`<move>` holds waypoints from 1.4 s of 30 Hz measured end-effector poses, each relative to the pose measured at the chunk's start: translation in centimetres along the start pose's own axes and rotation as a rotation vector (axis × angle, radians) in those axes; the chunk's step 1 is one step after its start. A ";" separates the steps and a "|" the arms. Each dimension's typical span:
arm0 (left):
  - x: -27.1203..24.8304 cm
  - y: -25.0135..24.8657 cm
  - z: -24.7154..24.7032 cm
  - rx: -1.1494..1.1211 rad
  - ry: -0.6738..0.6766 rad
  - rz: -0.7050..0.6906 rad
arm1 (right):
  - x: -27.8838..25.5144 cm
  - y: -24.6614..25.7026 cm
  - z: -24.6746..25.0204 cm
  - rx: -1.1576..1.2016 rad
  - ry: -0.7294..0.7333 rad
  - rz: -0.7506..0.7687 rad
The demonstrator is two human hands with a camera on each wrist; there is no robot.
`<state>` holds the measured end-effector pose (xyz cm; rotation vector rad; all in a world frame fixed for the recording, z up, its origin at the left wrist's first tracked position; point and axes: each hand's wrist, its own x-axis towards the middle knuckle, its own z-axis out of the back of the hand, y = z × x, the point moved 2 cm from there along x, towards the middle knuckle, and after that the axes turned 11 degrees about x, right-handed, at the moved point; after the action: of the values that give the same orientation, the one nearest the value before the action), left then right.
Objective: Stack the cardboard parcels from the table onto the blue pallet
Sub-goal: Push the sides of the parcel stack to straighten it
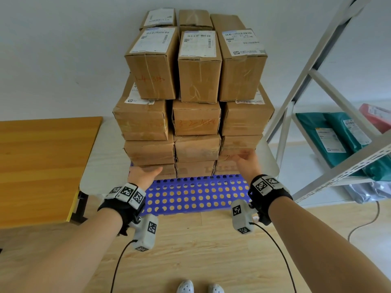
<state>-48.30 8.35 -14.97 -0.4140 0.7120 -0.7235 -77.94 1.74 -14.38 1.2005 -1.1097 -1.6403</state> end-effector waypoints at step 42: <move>1.2 -1.6 6.8 -0.388 -0.233 -0.083 | 3.7 6.5 4.2 0.360 0.034 -0.025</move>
<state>-43.53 7.11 -9.85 -0.8725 0.6158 -0.6015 -82.19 -2.81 -8.43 1.4678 -1.4144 -1.4707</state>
